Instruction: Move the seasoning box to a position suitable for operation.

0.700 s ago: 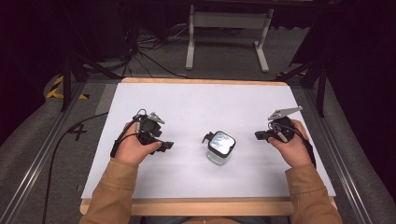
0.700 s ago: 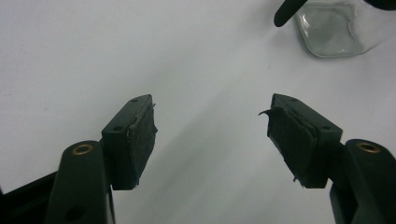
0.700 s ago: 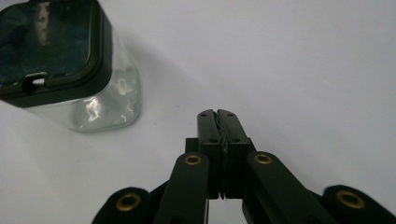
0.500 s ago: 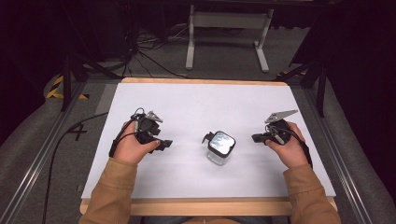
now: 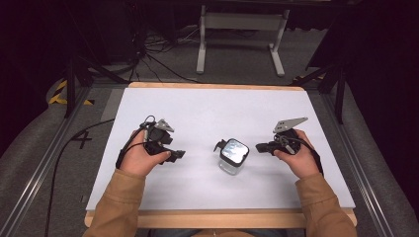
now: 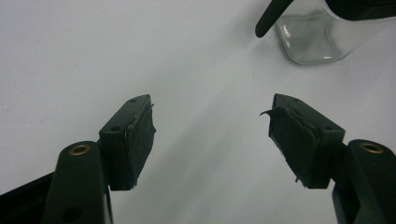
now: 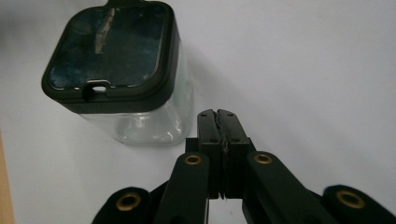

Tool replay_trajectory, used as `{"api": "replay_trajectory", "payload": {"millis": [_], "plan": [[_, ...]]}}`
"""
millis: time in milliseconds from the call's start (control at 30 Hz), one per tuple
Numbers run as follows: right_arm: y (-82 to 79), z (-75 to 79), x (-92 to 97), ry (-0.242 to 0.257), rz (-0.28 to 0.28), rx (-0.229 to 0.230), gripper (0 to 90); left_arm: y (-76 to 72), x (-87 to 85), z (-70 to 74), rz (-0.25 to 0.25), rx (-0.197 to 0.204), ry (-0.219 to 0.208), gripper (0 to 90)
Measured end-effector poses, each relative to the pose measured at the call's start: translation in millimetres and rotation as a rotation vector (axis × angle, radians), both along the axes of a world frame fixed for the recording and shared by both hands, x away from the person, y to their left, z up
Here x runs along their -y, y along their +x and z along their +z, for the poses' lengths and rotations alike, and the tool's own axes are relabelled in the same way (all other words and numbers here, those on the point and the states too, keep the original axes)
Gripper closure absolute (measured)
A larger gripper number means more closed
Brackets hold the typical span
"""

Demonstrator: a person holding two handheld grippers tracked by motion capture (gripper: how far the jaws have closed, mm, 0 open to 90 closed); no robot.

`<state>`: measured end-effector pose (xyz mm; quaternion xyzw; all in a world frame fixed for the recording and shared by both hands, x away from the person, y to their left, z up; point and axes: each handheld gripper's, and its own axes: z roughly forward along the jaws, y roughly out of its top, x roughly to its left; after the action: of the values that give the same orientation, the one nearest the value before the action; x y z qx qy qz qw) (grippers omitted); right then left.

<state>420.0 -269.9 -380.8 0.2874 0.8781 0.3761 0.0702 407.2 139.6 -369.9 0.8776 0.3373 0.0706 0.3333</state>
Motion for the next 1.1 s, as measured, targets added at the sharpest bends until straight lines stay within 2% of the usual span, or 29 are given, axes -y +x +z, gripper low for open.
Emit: {"api": "replay_trajectory", "payload": {"millis": [300, 567, 733, 800, 833, 1100], "plan": [[7.9, -11.2, -22.2, -0.018, 0.069, -0.019, 90.0, -5.0, -8.4, -2.7, 0.027, -0.008, 0.000, 31.2], [8.4, -14.0, -25.3, -0.032, 0.078, -0.019, 90.0, -5.4, -6.3, -2.5, 0.017, -0.005, 0.008, 31.1], [5.4, -14.1, -25.7, -0.045, 0.079, -0.025, 90.0, -3.3, -3.7, -1.9, 0.009, 0.000, -0.003, 31.1], [3.5, -14.2, -25.9, -0.048, 0.088, -0.026, 90.0, -2.0, -2.3, -0.7, -0.008, -0.009, 0.007, 31.1], [2.0, -14.1, -26.4, -0.051, 0.091, -0.029, 90.0, -1.9, -0.4, -1.9, -0.002, -0.001, -0.004, 31.1], [-8.6, -14.8, -32.1, -0.087, 0.123, -0.045, 90.0, 2.1, 8.1, -0.3, -0.027, 0.000, -0.004, 31.1]]}}
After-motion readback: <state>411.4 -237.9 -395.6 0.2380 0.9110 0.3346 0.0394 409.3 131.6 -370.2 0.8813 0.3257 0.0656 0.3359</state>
